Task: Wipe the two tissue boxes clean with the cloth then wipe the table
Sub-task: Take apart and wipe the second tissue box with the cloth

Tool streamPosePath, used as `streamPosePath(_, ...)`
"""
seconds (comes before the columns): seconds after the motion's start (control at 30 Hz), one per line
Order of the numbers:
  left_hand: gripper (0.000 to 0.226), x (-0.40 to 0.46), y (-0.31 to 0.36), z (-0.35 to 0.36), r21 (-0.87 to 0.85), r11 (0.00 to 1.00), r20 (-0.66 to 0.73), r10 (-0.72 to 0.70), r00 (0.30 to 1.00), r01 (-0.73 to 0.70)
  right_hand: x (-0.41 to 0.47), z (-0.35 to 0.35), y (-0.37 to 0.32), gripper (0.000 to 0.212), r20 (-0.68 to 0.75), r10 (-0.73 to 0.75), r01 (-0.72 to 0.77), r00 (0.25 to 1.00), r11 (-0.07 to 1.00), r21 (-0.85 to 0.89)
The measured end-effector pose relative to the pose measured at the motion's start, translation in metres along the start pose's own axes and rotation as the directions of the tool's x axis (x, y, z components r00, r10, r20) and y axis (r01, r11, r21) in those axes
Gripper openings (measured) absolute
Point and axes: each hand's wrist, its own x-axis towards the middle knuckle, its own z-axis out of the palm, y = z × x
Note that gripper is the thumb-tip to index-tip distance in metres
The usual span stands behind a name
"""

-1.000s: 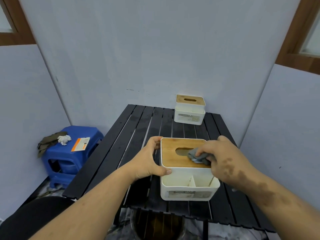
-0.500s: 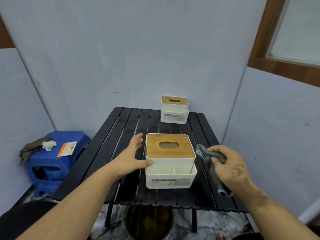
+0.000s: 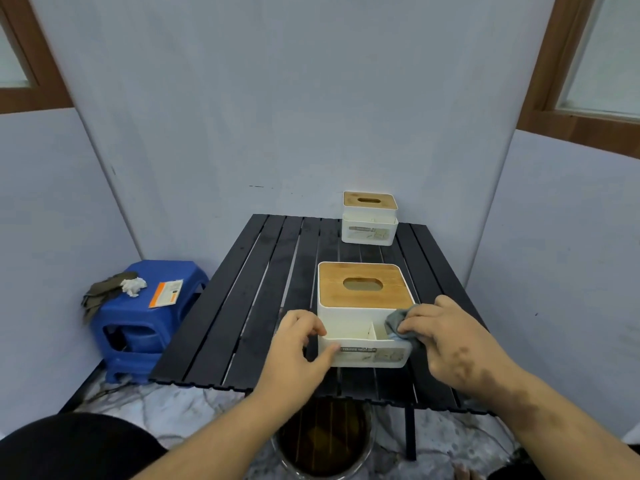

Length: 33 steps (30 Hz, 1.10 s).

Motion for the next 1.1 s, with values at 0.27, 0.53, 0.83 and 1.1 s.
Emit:
streamPosePath(0.27, 0.031, 0.001, 0.006, 0.008, 0.007, 0.996, 0.012, -0.086, 0.996, 0.086, -0.005, -0.014, -0.002, 0.035, -0.098, 0.661, -0.469, 0.744, 0.621, 0.628)
streamPosePath(0.53, 0.034, 0.008, 0.01, 0.008, -0.067, 0.984, -0.012, -0.168, 0.986, 0.167, -0.009, -0.004, -0.034, 0.049, 0.276, 0.64, -0.578, 0.717, 0.325, 0.748)
streamPosePath(0.83, 0.035, 0.017, 0.007, -0.02, -0.178, 0.952, -0.003, -0.253, 0.968, 0.248, -0.001, 0.016, -0.061, 0.077, 0.159, 0.591, -0.442, 0.791, 0.372, 0.816)
streamPosePath(1.1, 0.056, 0.043, -0.004, -0.052, -0.29, 0.911, -0.064, -0.326, 0.943, 0.295, 0.051, 0.026, -0.076, 0.066, 0.066, 0.544, -0.353, 0.837, 0.443, 0.824)
